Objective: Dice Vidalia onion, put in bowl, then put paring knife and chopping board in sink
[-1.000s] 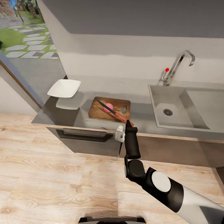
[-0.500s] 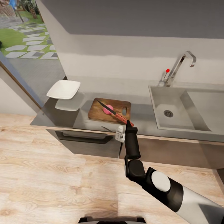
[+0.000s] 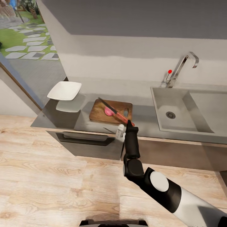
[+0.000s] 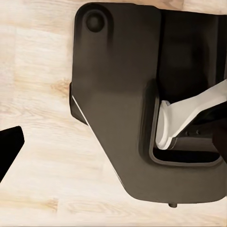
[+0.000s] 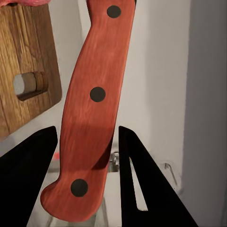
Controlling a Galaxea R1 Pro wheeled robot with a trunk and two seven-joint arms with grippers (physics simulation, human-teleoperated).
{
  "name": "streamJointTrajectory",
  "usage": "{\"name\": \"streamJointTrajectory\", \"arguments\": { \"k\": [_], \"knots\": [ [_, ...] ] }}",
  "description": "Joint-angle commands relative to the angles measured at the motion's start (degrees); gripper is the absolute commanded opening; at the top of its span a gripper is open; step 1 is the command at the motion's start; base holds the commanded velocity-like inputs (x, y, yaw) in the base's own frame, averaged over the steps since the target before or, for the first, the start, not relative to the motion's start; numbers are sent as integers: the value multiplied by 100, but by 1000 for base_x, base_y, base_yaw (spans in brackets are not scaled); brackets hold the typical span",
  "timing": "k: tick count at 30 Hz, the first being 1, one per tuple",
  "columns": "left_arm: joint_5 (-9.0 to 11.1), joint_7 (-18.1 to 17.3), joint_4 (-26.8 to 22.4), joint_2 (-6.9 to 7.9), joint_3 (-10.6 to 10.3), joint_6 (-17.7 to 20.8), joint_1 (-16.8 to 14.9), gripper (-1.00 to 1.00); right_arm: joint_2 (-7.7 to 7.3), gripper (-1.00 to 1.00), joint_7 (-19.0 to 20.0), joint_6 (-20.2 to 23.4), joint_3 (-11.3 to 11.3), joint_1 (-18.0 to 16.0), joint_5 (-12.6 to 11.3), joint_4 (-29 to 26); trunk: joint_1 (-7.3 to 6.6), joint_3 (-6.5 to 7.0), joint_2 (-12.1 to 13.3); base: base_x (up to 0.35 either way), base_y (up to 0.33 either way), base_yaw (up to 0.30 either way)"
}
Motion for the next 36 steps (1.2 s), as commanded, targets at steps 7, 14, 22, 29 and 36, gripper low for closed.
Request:
{"name": "streamJointTrajectory", "arguments": {
  "k": [7, 14, 22, 29, 36],
  "knots": [
    [10, -46, 14, -2, 31, -8, 3, 100, 146, -100, -40, 32, -206, -10, -58, 61, 4, -8, -10, 0, 0, 0],
    [4, -45, 10, -2, 31, -10, 3, 100, 241, -100, -35, 23, -431, -8, -59, 288, 4, -8, -10, 63, 0, 0],
    [3, -45, 6, -2, 31, -22, 3, 100, 389, -100, -35, 23, -536, -7, -43, 791, 4, -8, -10, 94, 0, 0],
    [3, -46, 13, -2, 31, -33, 3, 100, 512, -100, -49, 30, -558, -9, -1, 723, 4, -8, -10, -28, 0, 0],
    [3, -46, 15, -2, 31, -37, 3, 100, 602, -100, -52, 40, -642, -9, 11, 548, 4, -8, -10, -248, 0, 0]
  ]
}}
